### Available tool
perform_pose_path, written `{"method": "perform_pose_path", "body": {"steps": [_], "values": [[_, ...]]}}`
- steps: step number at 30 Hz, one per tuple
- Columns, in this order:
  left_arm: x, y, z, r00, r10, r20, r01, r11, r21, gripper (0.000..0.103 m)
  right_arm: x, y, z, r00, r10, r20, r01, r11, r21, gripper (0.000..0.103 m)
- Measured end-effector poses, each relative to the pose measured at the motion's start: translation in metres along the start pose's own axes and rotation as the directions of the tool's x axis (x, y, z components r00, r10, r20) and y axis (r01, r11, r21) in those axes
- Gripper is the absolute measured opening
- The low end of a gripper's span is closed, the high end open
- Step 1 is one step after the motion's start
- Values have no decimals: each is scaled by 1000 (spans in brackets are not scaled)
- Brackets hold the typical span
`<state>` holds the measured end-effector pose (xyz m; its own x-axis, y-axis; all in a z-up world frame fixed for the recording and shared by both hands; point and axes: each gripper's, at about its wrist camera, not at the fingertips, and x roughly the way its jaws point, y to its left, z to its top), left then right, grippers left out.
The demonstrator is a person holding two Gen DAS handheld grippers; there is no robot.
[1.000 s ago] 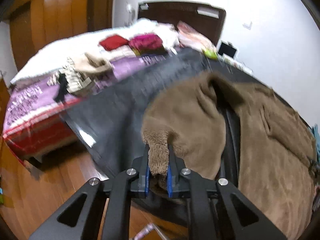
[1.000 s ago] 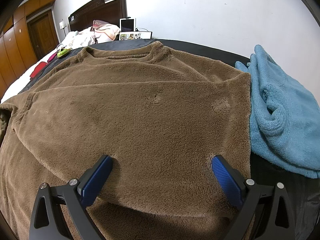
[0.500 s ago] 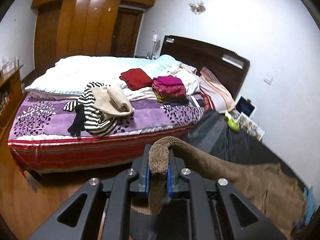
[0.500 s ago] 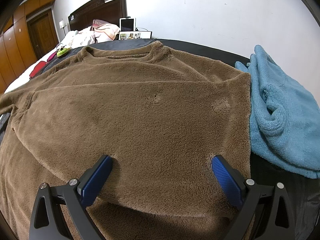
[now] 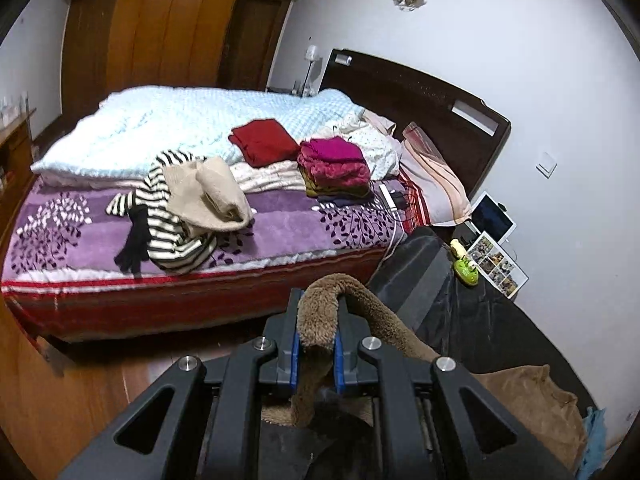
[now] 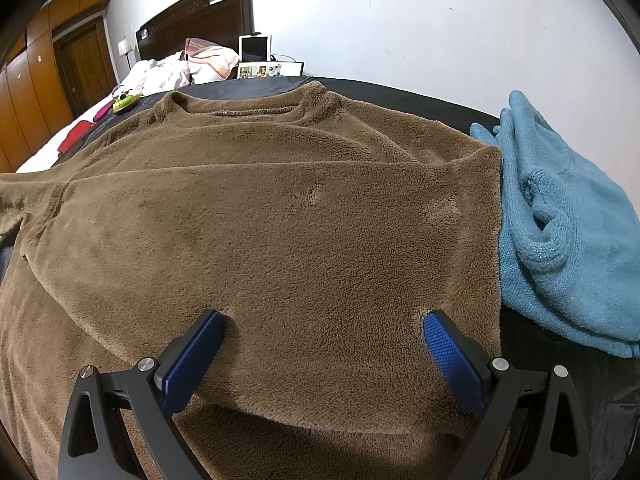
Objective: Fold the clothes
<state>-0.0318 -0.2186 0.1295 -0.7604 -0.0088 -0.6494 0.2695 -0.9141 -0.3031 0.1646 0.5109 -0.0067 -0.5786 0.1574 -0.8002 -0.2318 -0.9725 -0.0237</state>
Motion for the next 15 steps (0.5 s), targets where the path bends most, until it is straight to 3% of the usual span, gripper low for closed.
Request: {"method": "perform_pose_path", "body": {"steps": [7,15], "values": [[-20,-16,-17,1000,-18,2,18,997,78,14,1,0,0,1000,-1,-1,1,1000,-1,102],[-48,-88,-40,990,-144,-2,141,968,206,14,0,0,0,1000,0,0,0,1000,0,102]]}}
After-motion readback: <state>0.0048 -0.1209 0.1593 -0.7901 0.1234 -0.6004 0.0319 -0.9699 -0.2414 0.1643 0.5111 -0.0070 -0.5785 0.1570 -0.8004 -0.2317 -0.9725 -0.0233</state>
